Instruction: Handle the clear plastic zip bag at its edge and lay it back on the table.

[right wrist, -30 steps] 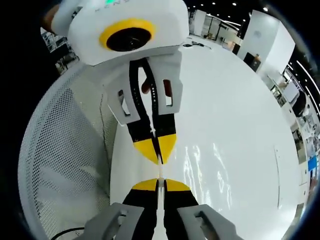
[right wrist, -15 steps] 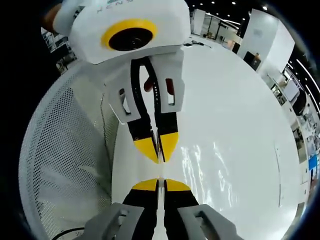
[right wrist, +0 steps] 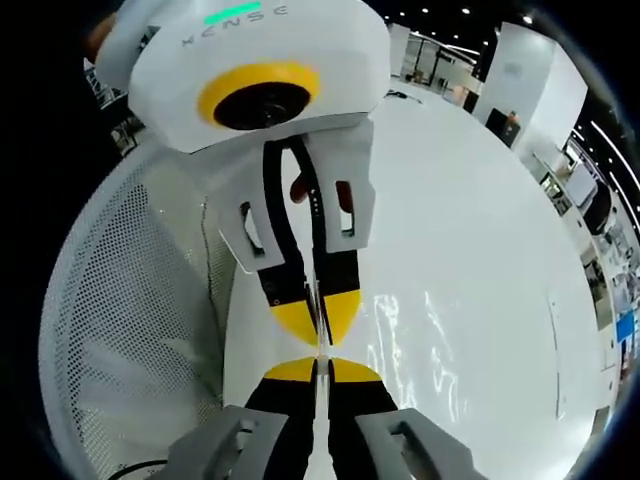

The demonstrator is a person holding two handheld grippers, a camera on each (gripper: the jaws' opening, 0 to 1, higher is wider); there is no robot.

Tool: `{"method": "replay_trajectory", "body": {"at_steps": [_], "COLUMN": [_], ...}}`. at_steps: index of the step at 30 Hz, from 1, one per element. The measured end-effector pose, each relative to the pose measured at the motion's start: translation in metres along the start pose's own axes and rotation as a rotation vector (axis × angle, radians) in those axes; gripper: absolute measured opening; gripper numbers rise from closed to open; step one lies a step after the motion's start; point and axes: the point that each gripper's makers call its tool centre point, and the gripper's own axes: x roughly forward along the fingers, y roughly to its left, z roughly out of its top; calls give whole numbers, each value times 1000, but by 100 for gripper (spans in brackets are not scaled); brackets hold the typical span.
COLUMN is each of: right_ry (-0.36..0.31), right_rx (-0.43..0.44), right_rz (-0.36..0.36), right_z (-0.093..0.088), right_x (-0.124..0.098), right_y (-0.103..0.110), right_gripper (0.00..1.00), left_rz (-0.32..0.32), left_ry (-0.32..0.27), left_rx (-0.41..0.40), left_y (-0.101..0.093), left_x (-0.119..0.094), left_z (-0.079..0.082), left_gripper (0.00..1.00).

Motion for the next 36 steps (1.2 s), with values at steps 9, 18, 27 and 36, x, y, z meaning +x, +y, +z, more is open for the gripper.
{"method": "replay_trajectory", "body": {"at_steps": [9,18,27,36], "right_ry": [-19,-10,12,22], "right_rx": [39,67,70,75], "right_rz": [-2,-9,-15,-23], "right_z": [-1,-9,-19,-27], "right_x": [1,-2,-6,-10], "right_y": [-2,-2,-2,-6], "right_gripper": [0,0,0,0], "left_rz": [3,9,4,6], "left_ry": [11,21,27,30], "left_rx": [-11,-17,-26,-24], "left_y": [0,3,2,4], "left_x": [0,0,0,-1], "left_z": [0,-3,-4,-4], "left_gripper": [0,0,0,0]}}
